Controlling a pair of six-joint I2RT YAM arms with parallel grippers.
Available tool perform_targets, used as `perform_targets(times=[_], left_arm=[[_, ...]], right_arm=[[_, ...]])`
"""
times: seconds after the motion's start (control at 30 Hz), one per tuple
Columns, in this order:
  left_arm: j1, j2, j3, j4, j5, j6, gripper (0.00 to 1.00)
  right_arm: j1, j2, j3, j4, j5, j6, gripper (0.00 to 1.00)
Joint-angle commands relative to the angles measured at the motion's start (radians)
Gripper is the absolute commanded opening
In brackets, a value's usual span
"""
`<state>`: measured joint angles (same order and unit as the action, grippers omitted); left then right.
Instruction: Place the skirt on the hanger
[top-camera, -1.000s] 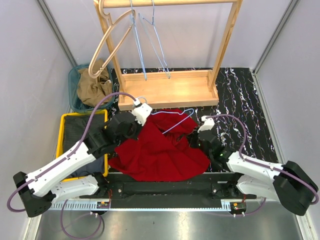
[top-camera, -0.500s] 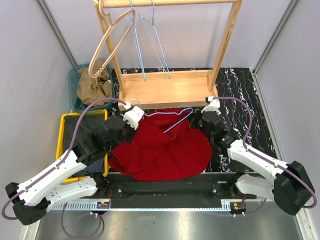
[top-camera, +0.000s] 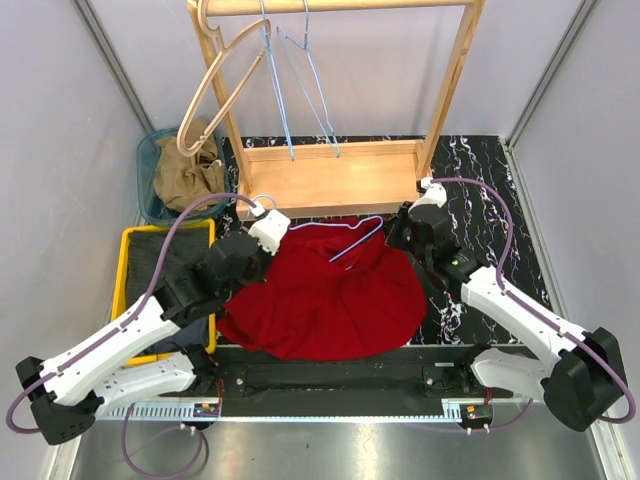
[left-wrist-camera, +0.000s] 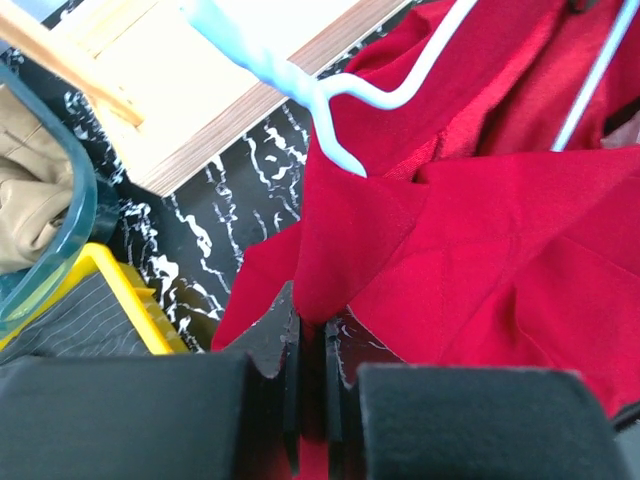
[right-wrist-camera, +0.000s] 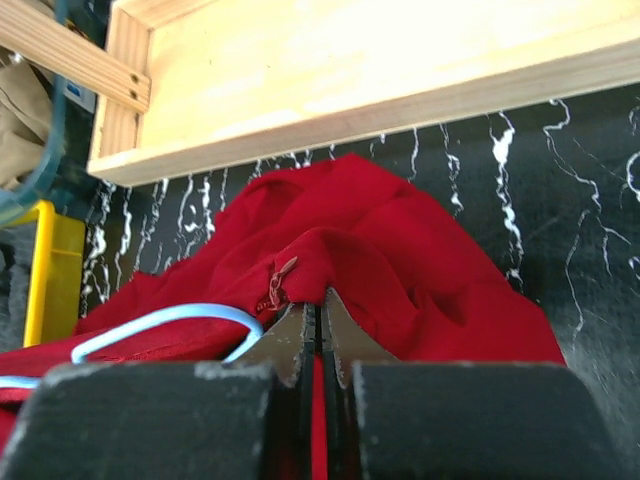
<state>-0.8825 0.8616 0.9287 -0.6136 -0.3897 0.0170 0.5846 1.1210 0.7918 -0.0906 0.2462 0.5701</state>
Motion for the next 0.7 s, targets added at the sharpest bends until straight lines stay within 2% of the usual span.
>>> perform_targets(times=[0.0, 0.33, 0.5, 0.67], left_arm=[[-0.006, 0.045, 0.044, -0.038, -0.193, -0.012, 0.00], [-0.114, 0.217, 0.131, -0.048, -0.504, -0.014, 0.00], [-0.133, 0.264, 0.176, -0.044, -0.554, -0.052, 0.00], [-0.168, 0.307, 0.197, -0.035, -0.546, -0.040, 0.00]], right_arm=[[-0.025, -0.047, 0.090, -0.061, 0.042, -0.032, 0.00], [-0.025, -0.027, 0.319, -0.299, 0.103, -0.145, 0.00], [-0.025, 0.016, 0.359, -0.382, 0.148, -0.188, 0.00], [-0.025, 0.014, 0.388, -0.385, 0.162, -0.202, 0.00]])
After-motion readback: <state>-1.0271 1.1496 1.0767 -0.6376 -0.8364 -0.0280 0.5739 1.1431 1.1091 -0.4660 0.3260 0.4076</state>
